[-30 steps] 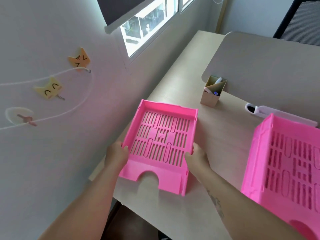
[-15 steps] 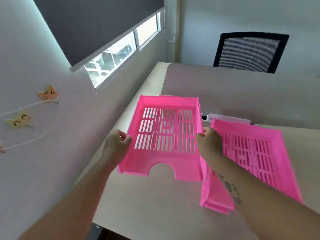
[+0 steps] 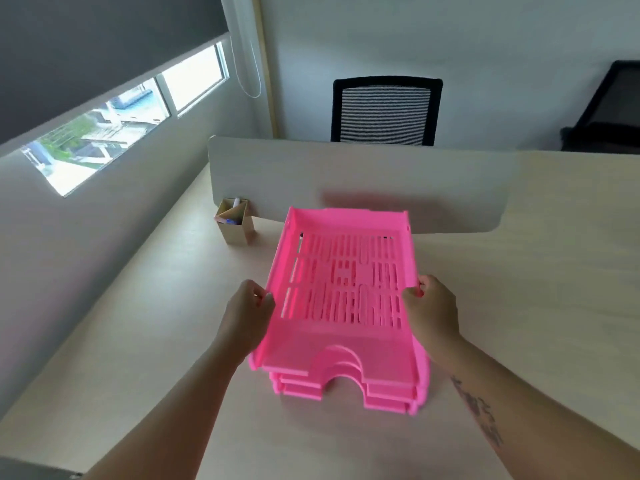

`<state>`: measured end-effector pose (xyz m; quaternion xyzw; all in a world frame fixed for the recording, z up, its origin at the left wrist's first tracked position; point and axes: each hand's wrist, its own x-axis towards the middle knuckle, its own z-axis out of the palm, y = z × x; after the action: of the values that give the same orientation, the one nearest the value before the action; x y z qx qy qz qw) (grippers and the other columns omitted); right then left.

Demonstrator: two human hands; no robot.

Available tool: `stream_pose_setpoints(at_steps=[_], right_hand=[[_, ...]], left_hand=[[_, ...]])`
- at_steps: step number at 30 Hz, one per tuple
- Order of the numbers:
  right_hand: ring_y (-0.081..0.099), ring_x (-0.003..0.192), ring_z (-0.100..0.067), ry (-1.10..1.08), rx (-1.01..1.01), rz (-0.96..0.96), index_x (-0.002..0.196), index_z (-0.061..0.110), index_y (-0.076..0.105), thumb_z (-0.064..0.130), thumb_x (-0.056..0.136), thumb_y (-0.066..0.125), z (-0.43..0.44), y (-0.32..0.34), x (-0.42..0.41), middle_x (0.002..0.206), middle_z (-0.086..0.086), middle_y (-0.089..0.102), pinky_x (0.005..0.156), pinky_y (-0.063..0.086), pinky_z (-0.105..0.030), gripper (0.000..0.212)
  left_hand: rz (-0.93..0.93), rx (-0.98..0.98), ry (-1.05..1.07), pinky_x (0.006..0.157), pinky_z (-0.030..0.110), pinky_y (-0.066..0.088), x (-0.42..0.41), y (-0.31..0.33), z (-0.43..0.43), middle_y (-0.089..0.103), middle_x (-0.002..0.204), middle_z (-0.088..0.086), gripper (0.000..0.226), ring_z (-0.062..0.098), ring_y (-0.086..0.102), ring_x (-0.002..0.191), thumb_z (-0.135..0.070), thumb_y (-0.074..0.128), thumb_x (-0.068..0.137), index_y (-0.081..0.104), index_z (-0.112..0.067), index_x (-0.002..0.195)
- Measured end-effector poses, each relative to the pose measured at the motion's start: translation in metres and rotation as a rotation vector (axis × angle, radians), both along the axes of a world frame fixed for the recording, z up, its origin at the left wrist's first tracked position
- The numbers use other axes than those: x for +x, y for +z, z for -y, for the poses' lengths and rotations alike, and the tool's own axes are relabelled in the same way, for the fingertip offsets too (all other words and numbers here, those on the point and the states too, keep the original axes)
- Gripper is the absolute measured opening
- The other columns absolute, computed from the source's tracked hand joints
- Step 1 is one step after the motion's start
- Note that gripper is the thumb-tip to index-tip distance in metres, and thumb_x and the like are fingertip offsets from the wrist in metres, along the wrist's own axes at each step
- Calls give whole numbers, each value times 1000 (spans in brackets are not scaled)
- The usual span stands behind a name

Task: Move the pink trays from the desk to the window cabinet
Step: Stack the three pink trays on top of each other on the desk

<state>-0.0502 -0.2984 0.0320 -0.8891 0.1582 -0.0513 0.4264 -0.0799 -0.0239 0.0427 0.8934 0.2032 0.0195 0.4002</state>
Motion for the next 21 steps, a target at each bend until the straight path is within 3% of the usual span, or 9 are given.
stream_pose_setpoints(at_steps=[3,5,8,12,14,18,21], right_hand=[[62,60,-32,20,14,-14,93,1,61,10,92,48,11,-7,-7,78,-17,66,54,56,-50,15],[64,60,-28,27,28,-53,100,3,60,10,95,47,16,-15,-12,80,-12,66,54,58,-47,16],[57,56,-20,45,47,-68,112,5,58,11,99,43,21,-22,-17,83,-11,64,49,51,-36,21],[50,52,-14,31,68,-64,120,2,55,9,102,37,20,-18,-14,80,-4,59,44,37,-25,26],[46,50,-11,47,34,-71,121,0,53,10,104,34,21,-19,-9,78,-3,56,43,33,-21,27],[51,59,-15,47,-4,-70,137,2,46,17,106,31,25,-20,-5,105,-18,66,47,33,-24,38],[53,68,-18,54,39,-104,146,8,39,23,107,28,24,-18,-6,120,-19,64,56,39,-28,43]], left_hand=[[-36,19,2,62,38,46,-4,-9,12,61,83,7,14,27,56,74,-19,49,96,53,-6,93],[-60,14,-16,59,38,50,-6,-14,18,62,85,7,14,26,60,76,-19,47,99,52,-7,95],[-59,-3,-26,56,36,49,-5,-16,23,63,87,8,16,23,60,74,-21,44,101,50,-7,96],[-63,-55,-29,68,44,55,1,-17,24,64,89,8,18,27,62,79,-25,45,101,50,-8,97],[-64,-84,-33,65,43,56,2,-19,25,65,90,8,19,24,62,77,-25,45,102,50,-8,97],[-73,-107,-47,70,49,58,5,-19,25,66,91,10,21,28,64,82,-29,45,101,49,-10,94],[-107,-174,-78,74,50,58,6,-19,22,67,96,11,22,30,66,87,-32,44,102,51,-10,99]])
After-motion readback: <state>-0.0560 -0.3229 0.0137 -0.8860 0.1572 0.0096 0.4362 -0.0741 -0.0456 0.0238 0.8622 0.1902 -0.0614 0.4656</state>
